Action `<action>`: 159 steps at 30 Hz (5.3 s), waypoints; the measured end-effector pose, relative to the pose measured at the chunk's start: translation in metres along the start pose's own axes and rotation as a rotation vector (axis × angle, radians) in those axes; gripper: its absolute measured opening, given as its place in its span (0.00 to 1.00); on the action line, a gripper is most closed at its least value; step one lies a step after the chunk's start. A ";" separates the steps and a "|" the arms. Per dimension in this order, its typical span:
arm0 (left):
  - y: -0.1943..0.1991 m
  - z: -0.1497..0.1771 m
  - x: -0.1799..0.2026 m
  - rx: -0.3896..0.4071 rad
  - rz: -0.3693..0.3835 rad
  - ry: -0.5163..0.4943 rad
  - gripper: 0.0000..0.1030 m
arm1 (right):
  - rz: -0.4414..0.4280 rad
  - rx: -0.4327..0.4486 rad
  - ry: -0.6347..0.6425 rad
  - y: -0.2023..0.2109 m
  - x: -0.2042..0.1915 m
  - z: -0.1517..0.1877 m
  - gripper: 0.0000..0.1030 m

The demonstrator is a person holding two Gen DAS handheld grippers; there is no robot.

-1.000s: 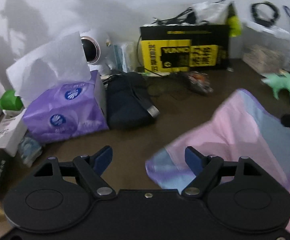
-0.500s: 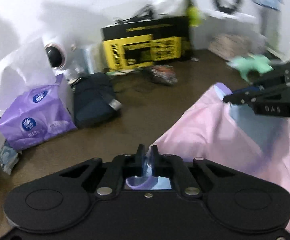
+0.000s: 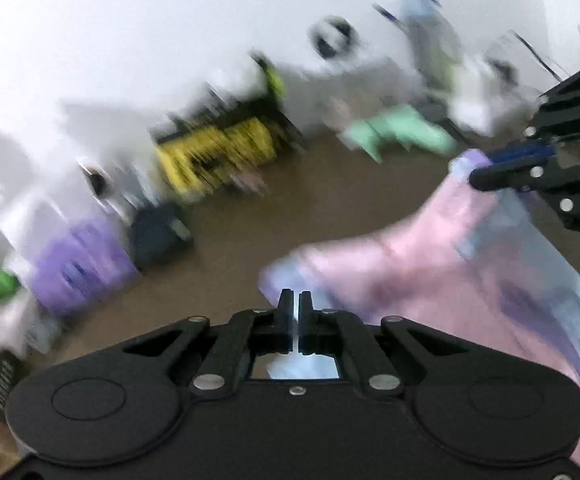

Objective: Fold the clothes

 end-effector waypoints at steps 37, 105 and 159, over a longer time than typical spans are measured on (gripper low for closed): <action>0.239 0.138 0.118 -0.036 0.162 0.068 0.71 | -0.312 -0.094 -0.381 0.240 -0.073 0.071 0.75; 0.053 0.000 0.016 0.141 0.142 0.056 0.00 | 0.052 0.222 0.062 0.024 -0.017 0.011 0.06; 0.197 0.169 0.049 -0.135 -0.051 0.412 0.03 | -0.296 -0.226 -0.236 0.158 -0.102 0.084 0.31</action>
Point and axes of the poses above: each gripper's, at about its wrist camera, not at the fingertips, and y roughly against the way its jaws point, x to its right, z to its underside, the point moved 9 cm from there along -y, roughly the way its jaws point, and after that the axes turned 6 degrees about z, right-handed, at the moved point
